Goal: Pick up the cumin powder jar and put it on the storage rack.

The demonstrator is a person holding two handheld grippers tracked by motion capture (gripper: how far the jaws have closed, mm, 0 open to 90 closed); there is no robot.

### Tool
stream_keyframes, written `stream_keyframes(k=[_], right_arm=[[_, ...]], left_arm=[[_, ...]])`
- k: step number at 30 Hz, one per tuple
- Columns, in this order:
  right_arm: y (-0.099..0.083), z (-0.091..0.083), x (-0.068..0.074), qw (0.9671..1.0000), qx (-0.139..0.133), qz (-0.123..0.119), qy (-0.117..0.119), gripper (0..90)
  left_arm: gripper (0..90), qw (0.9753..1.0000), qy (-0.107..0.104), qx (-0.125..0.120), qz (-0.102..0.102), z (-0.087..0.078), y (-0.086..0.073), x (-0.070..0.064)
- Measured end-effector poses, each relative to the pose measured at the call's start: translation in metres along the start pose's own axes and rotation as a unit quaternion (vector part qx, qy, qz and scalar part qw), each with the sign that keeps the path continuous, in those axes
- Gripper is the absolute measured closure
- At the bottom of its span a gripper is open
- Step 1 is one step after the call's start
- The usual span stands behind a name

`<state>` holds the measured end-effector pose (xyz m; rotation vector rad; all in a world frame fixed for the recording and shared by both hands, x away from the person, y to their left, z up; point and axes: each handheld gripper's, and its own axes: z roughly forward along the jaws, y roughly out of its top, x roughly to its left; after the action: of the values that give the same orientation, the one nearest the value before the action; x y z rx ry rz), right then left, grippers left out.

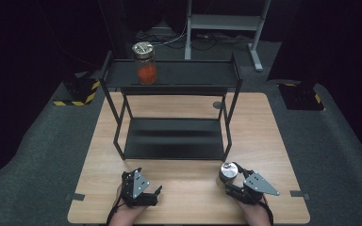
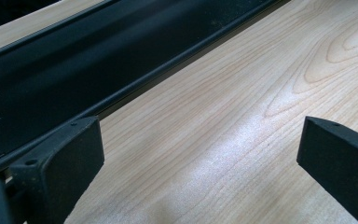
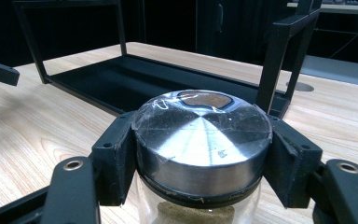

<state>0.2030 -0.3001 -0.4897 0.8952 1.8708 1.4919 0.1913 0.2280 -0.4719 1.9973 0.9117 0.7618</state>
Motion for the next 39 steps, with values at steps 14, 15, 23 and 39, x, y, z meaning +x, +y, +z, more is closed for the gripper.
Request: stream_keyframes(k=[14, 15, 23, 39], right_arm=[[0.004, 0.000, 0.001, 1.0000, 0.006, 0.001, -0.002, 34.5], [0.005, 0.000, 0.001, 1.0000, 0.008, 0.002, -0.001, 34.5], [0.022, -0.006, 0.000, 0.9999, -0.013, -0.003, -0.006, 34.5], [0.076, -0.008, 0.004, 0.9989, -0.041, -0.018, 0.012, 34.5]], left_arm=[[0.9, 1.0000, -0.002, -0.002, -0.001, 0.000, -0.001, 0.001], [0.9, 1.0000, -0.002, -0.002, -0.001, 0.000, -0.001, 0.001], [0.9, 1.0000, -0.004, -0.003, -0.002, 0.000, -0.001, 0.002], [0.9, 1.0000, -0.007, -0.005, -0.004, -0.001, -0.002, 0.003]])
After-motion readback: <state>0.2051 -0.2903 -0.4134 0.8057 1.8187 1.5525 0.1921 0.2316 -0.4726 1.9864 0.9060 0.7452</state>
